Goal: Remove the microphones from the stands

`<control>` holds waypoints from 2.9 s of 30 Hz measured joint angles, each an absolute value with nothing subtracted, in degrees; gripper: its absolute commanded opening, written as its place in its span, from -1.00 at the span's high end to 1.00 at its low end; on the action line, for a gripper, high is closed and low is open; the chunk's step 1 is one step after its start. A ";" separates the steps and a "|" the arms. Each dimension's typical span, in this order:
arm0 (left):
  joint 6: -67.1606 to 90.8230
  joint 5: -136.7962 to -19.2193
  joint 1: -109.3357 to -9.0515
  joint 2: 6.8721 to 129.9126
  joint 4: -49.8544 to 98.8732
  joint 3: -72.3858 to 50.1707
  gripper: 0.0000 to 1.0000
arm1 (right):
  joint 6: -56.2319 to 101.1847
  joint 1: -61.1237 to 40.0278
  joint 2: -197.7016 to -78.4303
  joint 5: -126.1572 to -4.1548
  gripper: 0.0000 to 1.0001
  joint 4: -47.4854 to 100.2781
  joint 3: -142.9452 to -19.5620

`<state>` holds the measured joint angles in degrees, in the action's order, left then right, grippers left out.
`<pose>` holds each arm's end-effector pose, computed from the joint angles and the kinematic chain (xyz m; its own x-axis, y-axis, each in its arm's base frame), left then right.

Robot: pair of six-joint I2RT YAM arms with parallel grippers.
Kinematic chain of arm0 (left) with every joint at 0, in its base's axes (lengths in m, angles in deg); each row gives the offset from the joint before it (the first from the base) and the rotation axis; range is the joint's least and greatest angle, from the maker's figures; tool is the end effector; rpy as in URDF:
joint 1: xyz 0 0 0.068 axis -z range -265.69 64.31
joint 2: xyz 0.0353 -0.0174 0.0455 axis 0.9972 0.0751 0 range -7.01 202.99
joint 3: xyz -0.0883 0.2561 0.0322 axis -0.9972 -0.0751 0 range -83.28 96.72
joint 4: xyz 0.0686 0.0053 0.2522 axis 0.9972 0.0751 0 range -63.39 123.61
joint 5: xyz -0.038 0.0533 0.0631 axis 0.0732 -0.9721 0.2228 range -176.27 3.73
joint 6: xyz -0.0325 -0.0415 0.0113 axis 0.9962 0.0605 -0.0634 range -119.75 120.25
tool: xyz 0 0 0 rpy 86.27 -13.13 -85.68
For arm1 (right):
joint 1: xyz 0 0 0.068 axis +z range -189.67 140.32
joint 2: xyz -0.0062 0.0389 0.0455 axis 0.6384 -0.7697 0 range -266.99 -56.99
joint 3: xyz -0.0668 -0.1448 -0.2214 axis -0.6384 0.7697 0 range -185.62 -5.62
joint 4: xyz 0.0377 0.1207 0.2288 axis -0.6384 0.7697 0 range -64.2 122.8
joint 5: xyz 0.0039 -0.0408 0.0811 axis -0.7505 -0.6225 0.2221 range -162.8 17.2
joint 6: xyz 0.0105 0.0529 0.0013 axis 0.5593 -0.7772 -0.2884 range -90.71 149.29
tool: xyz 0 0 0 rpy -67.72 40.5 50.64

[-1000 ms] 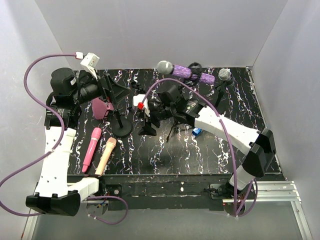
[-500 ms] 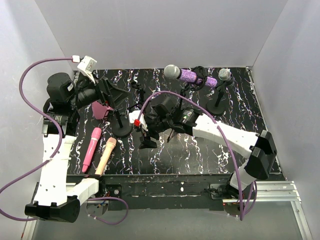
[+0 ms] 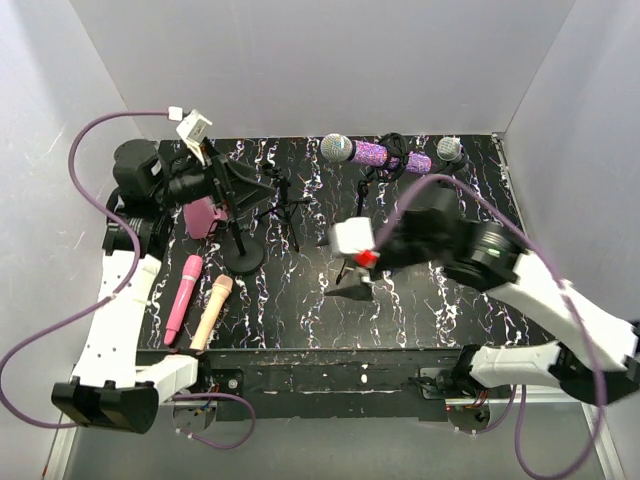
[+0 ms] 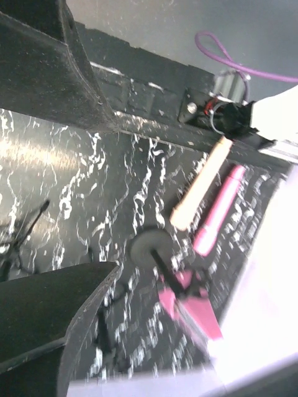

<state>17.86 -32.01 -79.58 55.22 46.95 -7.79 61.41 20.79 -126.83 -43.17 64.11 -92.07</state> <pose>0.2114 -0.0517 0.4500 -0.3779 -0.1372 -0.9156 0.7856 0.4758 -0.3956 0.1050 0.2211 0.4500 0.3680 -0.2879 -0.8841 -0.9293 -0.1466 -0.3391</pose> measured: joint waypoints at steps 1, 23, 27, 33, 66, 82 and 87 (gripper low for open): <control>17.27 -31.35 -78.91 56.58 46.89 -6.55 -0.93 | 61.78 20.79 -124.10 -43.72 -0.81 64.39 -92.10; 8.33 -35.35 -61.09 77.39 38.08 1.10 -0.93 | 65.45 2.45 -129.67 -58.38 -0.89 67.45 -107.48; 10.95 -37.54 -59.13 79.09 31.74 0.18 -0.93 | 65.48 0.12 -131.92 -58.19 -0.89 67.51 -108.45; 13.22 -39.37 -57.73 80.03 24.68 0.21 -0.88 | 65.87 -1.96 -132.47 -58.01 -0.89 67.19 -108.49; 7.82 -42.26 -56.46 82.72 36.33 13.49 1.00 | 70.00 -8.06 -136.34 -61.25 -0.61 56.67 -101.21; -5.03 -53.01 -58.10 76.67 57.35 30.46 1.00 | 71.27 -8.39 -136.05 -63.10 -0.57 53.90 -99.48; -12.92 -62.02 -59.06 74.96 64.50 44.64 1.00 | 71.25 -8.76 -135.88 -63.41 -0.59 54.03 -99.48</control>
<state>-12.92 -62.02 -59.06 74.96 64.50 44.64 71.25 -8.76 -135.88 -63.41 54.03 -99.48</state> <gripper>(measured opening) 0.513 0.794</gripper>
